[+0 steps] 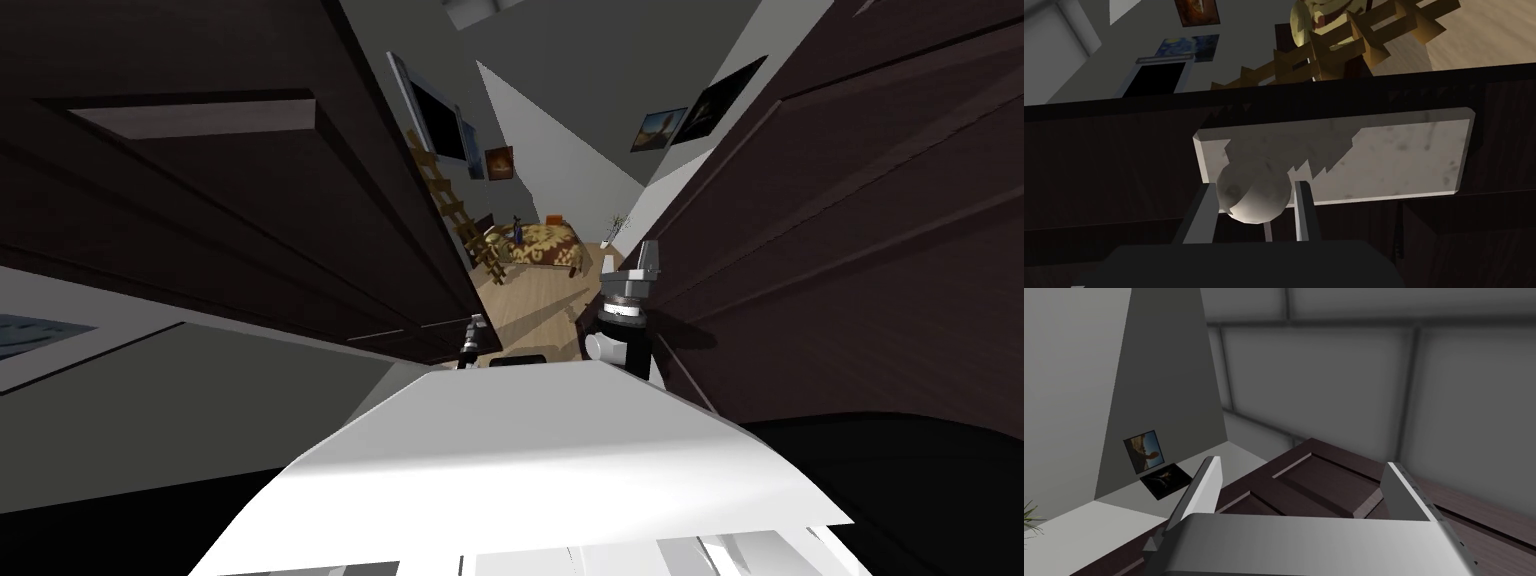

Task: Push the door open

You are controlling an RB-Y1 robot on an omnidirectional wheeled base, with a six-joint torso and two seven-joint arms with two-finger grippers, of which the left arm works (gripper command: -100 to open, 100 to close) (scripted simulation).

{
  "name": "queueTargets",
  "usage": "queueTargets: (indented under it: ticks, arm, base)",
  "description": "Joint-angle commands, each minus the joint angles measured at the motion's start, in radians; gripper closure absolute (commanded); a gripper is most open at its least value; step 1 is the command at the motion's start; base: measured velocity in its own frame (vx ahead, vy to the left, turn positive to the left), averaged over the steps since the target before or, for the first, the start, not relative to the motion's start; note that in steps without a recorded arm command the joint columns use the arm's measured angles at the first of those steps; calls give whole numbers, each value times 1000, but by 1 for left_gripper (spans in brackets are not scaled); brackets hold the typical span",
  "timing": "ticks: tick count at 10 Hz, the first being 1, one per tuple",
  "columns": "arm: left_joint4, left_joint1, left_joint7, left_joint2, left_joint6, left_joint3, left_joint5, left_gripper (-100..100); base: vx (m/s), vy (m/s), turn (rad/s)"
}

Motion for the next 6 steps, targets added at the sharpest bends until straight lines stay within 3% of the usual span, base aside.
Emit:
queueTargets:
  ticks: [1,3,4,6]
  arm:
    - [16,-12,-2,15,-9,33,14,100]
    - [21,-18,-8,17,-8,59,26,100]
    - [7,-7,-4,11,0,47,26,-100]
    - [-2,1,-2,5,0,46,30,-100]
  base:
    - [158,-49,43]
    - [170,-67,110]
    - [-55,-96,81]
    - [-230,-72,42]
